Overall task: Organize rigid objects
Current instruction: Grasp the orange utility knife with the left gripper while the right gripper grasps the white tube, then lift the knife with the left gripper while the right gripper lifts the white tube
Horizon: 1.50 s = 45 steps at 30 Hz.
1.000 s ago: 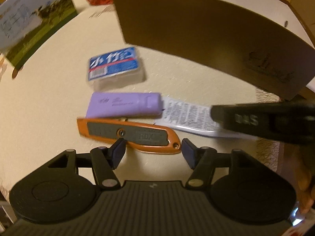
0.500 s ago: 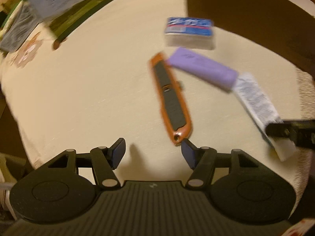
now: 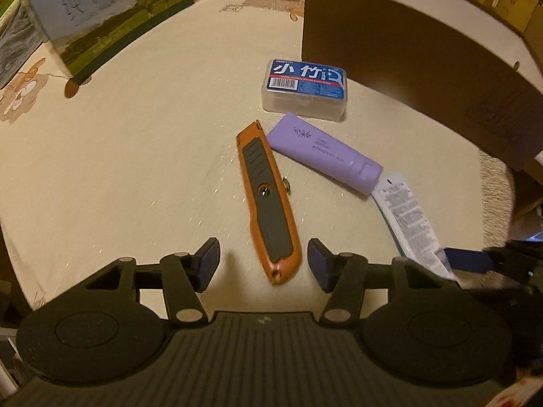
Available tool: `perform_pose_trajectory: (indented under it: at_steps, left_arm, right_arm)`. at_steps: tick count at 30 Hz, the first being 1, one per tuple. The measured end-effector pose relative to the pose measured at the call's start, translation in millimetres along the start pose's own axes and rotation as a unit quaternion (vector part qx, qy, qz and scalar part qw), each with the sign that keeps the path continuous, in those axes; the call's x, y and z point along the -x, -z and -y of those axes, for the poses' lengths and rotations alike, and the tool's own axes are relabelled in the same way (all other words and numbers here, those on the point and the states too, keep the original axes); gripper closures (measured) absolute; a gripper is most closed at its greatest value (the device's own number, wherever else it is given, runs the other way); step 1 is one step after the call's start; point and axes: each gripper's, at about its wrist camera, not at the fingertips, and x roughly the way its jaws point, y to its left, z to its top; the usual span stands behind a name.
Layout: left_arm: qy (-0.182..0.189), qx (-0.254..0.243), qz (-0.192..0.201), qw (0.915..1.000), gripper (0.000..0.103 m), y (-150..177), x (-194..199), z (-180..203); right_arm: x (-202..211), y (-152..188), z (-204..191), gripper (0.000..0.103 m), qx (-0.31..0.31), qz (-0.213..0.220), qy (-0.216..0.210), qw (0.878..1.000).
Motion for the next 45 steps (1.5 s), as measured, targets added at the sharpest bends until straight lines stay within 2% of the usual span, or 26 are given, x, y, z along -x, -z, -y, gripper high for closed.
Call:
perform_pose_trajectory:
  at_steps: [2,4,8,10,12,14,20,25,29,33,38,45]
  left_arm:
    - [0.000,-0.002,-0.003,1.0000,0.050,-6.1,-10.6,3.0]
    - [-0.006,-0.004,-0.009,0.9999,0.051,-12.2,-20.9,4.7]
    - [-0.013,-0.004,-0.018,0.9997,0.052,-19.2,-36.3,2.6]
    - [-0.004,0.000,-0.017,0.9999,0.059,-19.2,-37.7,1.2]
    - [0.006,-0.006,-0.013,0.9999,0.071,-17.0,-34.5,2.1]
    - [-0.002,-0.024,-0.012,0.9996,0.072,-12.6,-30.8,6.2]
    - [0.002,-0.042,-0.028,0.9987,0.073,11.5,-16.8,5.1]
    - [0.019,-0.035,-0.052,0.9979,0.073,24.0,-5.7,-1.4]
    - [0.025,-0.019,-0.048,0.9984,0.073,15.9,-4.5,-4.0]
    - [0.028,-0.016,-0.041,0.9986,0.067,1.7,-9.1,0.5]
    - [0.018,-0.023,-0.047,0.9985,0.067,-7.4,-21.0,5.3]
    - [0.011,-0.052,-0.045,0.9976,0.068,-2.7,-22.4,8.7]
  right_arm:
    - [-2.0,-1.3,-1.6,0.058,0.013,0.003,0.005,1.000]
    - [-3.2,-2.7,-1.1,0.067,0.021,0.005,0.016,1.000]
    - [-1.5,-6.9,7.7,0.068,0.009,0.016,0.034,0.999]
    - [0.3,-9.8,14.9,0.068,-0.001,0.023,0.044,0.999]
    - [1.9,-12.2,23.2,0.068,-0.014,0.025,0.056,0.998]
    - [3.4,-13.6,31.0,0.068,-0.026,0.025,0.055,0.998]
    - [7.8,-7.2,30.6,0.068,-0.025,0.020,0.049,0.998]
    - [12.2,4.3,25.1,0.068,-0.023,0.018,0.042,0.999]
    - [9.4,0.8,26.0,0.068,-0.030,0.012,0.043,0.999]
    - [5.0,-5.1,25.2,0.066,-0.028,0.007,0.047,0.998]
    - [0.6,-10.8,25.6,0.064,-0.029,0.007,0.052,0.998]
    - [-1.3,-13.6,25.4,0.064,-0.028,0.007,0.057,0.998]
